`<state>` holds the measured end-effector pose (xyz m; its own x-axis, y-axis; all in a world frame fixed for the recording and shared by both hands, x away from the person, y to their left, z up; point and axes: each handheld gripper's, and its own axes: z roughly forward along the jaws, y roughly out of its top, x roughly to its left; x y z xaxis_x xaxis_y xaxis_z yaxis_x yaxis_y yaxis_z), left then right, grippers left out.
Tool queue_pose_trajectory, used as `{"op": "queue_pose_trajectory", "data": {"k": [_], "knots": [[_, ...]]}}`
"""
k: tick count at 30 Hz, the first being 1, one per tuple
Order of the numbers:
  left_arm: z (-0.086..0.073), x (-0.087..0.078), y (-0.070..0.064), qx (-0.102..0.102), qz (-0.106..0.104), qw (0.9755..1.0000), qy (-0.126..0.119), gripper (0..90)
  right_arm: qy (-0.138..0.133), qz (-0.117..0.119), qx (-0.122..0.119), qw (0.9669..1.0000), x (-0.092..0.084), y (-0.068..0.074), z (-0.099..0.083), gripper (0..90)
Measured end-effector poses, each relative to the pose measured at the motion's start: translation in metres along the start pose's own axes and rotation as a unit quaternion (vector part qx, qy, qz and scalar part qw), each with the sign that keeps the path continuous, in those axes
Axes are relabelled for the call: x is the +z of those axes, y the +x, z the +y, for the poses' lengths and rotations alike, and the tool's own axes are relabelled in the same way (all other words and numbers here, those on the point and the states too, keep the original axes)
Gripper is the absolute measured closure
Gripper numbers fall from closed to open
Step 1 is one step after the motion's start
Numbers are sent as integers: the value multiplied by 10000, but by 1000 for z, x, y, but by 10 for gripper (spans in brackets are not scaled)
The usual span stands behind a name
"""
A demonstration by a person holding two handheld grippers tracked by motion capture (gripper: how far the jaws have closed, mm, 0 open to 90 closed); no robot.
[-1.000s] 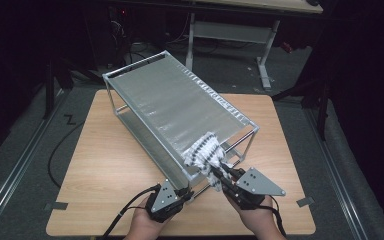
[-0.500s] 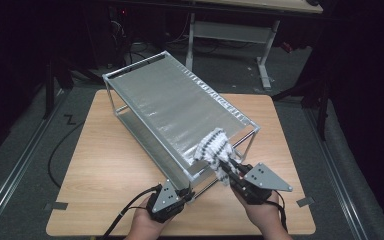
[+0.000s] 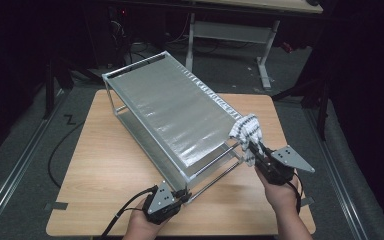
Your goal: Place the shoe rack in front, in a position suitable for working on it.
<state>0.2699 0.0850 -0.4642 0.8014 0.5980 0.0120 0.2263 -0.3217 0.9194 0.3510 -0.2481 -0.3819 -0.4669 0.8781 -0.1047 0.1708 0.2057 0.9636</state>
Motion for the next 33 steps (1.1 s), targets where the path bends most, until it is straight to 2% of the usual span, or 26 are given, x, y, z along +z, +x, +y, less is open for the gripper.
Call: {"op": "queue_pose_trajectory", "data": {"k": [5, 11, 17, 20, 26, 29, 33], "knots": [[0, 0, 0, -4, -10, 10000, -14, 813, 24, -36, 4, 10000, 1, -3, 0, 788], [0, 1, 0, 14, -38, 10000, -3, 814, -37, 179, -52, 9998, -4, 7, 4, 789], [3, 8, 0, 67, -127, 9999, -8, 814, -55, 447, -358, 9983, -12, 34, 5, 789], [5, 12, -1, 90, -156, 9998, -4, 814, -69, 641, -399, 9971, -18, 47, 4, 789], [9, 19, -3, 136, -213, 9997, 5, 814, -74, 964, -717, 9927, -31, 78, 4, 789], [11, 23, -4, 144, -241, 9996, -4, 814, -82, 1128, -729, 9909, -37, 89, 4, 789], [11, 25, -4, 158, -247, 9996, -6, 814, -118, 1225, -841, 9888, -42, 102, 4, 789]]}}
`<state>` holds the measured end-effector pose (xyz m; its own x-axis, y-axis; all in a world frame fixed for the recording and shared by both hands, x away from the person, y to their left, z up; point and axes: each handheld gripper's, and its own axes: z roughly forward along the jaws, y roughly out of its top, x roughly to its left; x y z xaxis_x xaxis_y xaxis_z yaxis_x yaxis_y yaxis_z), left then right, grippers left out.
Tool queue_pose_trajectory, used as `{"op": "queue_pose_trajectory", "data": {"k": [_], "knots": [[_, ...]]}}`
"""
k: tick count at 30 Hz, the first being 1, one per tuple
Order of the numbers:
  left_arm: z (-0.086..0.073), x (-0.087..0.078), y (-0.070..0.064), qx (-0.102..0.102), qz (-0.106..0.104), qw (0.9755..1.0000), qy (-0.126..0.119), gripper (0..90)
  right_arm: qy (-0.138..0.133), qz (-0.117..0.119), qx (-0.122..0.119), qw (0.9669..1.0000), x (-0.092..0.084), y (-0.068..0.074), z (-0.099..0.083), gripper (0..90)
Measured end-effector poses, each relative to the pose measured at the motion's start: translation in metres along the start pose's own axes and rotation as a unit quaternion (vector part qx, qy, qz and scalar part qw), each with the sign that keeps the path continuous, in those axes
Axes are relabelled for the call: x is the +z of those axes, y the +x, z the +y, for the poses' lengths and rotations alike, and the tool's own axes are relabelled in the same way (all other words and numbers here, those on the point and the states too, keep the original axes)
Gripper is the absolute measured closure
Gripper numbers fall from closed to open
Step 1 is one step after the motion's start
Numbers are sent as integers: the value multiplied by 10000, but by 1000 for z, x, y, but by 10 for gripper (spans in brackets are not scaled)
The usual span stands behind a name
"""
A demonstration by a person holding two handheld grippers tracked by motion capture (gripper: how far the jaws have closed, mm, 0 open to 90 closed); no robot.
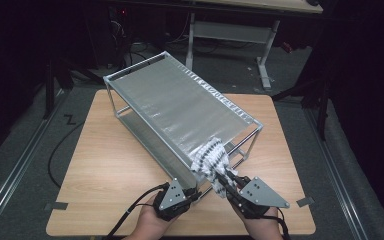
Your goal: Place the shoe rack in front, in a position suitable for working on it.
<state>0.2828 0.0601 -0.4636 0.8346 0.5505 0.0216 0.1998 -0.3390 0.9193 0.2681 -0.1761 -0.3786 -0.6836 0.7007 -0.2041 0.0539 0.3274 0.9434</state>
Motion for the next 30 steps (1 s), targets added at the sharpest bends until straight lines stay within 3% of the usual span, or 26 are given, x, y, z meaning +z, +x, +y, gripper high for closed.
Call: {"op": "queue_pose_trajectory", "data": {"k": [7, 10, 13, 17, 20, 23, 26, 30], "knots": [[0, 1, 2, -36, 22, 10000, -15, 813, -90, 53, -6, 9999, 0, 5, 2, 790], [0, 1, 2, -37, 25, 10000, -19, 813, -162, -118, 27, 9998, -5, -4, 3, 790], [0, 1, 2, -40, 23, 10000, -18, 813, -193, -424, 132, 9988, -11, -21, 2, 790], [0, 1, 2, -39, 13, 10000, -16, 813, -147, -875, 379, 9953, -19, -47, -7, 791], [0, 1, 1, -40, 21, 10000, -14, 813, -2, -1095, 578, 9923, -20, -64, -17, 792], [0, 1, 2, -56, 10, 10000, -4, 813, 215, -1133, 845, 9897, -16, -77, -32, 796], [0, 0, 1, -58, 24, 10000, 1, 813, 495, -1122, 910, 9883, -9, -82, -46, 798], [0, 0, 2, -52, 10, 10000, 1, 813, 909, -940, 924, 9871, 6, -82, -62, 798]]}}
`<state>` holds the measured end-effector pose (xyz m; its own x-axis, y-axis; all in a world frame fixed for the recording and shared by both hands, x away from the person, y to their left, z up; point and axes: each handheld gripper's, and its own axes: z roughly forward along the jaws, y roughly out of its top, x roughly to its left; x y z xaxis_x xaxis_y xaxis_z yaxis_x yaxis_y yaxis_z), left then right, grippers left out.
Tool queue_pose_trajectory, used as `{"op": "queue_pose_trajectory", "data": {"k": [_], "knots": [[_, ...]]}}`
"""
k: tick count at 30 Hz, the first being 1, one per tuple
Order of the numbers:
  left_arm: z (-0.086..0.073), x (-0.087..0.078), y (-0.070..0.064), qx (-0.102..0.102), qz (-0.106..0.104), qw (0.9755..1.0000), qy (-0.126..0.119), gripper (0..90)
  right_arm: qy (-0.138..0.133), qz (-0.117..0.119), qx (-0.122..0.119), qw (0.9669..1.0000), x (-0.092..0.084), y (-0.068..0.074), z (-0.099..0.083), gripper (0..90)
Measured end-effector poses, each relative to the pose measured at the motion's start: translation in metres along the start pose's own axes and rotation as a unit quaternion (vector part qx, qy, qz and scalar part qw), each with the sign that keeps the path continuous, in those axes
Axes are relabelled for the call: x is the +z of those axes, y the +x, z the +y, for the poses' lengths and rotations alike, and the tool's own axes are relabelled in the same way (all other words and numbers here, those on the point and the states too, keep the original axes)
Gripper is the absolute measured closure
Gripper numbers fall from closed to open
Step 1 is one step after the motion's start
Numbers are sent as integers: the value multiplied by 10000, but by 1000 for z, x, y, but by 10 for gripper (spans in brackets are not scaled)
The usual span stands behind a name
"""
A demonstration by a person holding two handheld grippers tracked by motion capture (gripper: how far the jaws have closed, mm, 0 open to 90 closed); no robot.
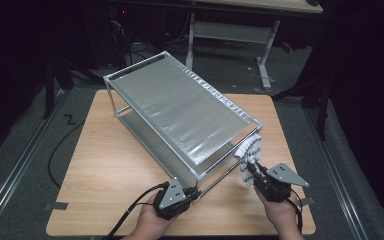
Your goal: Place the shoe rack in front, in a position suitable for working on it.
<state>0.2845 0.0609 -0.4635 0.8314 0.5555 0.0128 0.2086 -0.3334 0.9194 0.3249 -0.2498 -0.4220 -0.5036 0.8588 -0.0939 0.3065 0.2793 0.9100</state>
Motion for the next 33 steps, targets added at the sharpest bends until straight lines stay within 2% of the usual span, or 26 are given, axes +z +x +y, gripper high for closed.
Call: {"op": "queue_pose_trajectory", "data": {"k": [3, 5, 11, 16, 18, 24, 33], "knots": [[0, 0, 0, -3, 8, 10000, -3, 813, 234, 89, -65, 9997, 11, 3, -7, 798], [0, 0, 0, -2, 1, 10000, -2, 813, 232, 119, -78, 9996, 12, 4, -7, 797], [-2, -5, 1, 10, 48, 10000, 11, 812, 20, 27, 100, 9999, 12, -7, 3, 795], [-7, -17, 2, -43, 198, 9998, 23, 812, -198, -91, 311, 9993, 14, -19, 16, 794], [-8, -20, 2, -51, 252, 9997, 24, 811, -329, -62, 405, 9986, 14, -21, 21, 793], [-10, -23, 4, -97, 264, 9996, 4, 811, -563, -72, 370, 9977, 12, -22, 32, 793], [-11, -23, 6, -94, 220, 9997, -1, 812, -602, -24, 293, 9978, 10, -17, 35, 793]]}}
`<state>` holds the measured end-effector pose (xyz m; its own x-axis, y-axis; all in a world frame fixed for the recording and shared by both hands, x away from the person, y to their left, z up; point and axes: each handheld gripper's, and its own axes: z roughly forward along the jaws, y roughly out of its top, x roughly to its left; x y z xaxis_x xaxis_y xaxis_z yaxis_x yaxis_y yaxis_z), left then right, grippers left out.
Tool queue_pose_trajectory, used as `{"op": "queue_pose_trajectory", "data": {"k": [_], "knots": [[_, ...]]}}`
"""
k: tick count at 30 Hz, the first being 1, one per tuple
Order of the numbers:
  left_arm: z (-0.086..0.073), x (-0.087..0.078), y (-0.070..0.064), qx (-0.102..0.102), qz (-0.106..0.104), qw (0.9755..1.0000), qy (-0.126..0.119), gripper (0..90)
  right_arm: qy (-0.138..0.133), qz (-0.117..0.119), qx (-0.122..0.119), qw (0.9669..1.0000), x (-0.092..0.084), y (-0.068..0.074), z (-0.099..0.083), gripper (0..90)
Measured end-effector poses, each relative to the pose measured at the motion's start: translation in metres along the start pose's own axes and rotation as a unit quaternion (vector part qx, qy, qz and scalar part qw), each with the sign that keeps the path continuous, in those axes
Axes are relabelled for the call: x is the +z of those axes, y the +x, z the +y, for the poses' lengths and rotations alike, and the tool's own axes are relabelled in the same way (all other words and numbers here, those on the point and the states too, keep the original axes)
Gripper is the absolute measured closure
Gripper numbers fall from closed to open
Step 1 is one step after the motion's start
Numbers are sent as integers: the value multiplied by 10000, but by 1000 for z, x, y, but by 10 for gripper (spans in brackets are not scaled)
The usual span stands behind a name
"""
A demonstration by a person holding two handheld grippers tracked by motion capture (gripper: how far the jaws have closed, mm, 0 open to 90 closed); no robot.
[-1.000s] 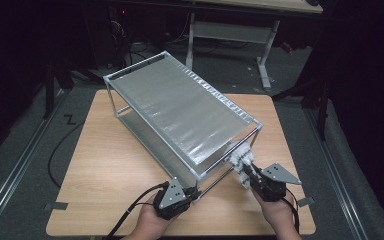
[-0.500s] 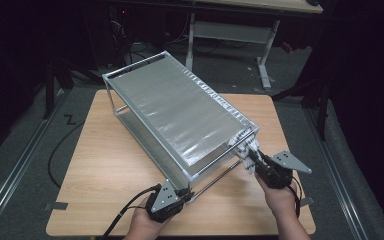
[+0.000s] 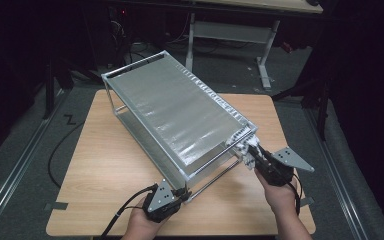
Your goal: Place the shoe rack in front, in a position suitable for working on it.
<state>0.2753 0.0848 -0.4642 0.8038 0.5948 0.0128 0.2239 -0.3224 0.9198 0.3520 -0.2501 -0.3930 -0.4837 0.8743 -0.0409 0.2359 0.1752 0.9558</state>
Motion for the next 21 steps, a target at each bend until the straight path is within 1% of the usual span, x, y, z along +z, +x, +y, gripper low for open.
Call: {"op": "queue_pose_trajectory", "data": {"k": [6, 12, 16, 21], "knots": [[0, 0, 0, 3, -6, 10000, 8, 812, 0, 144, -139, 9998, -1, 12, 1, 793], [2, 3, 0, 26, -58, 10000, 13, 813, 9, 329, -286, 9990, -4, 27, 2, 792], [3, 6, 0, 42, -100, 9999, 2, 813, 0, 493, -438, 9978, -7, 39, 2, 792], [4, 8, -1, 50, -121, 9999, 11, 813, 10, 734, -556, 9958, -12, 56, 2, 792]]}}
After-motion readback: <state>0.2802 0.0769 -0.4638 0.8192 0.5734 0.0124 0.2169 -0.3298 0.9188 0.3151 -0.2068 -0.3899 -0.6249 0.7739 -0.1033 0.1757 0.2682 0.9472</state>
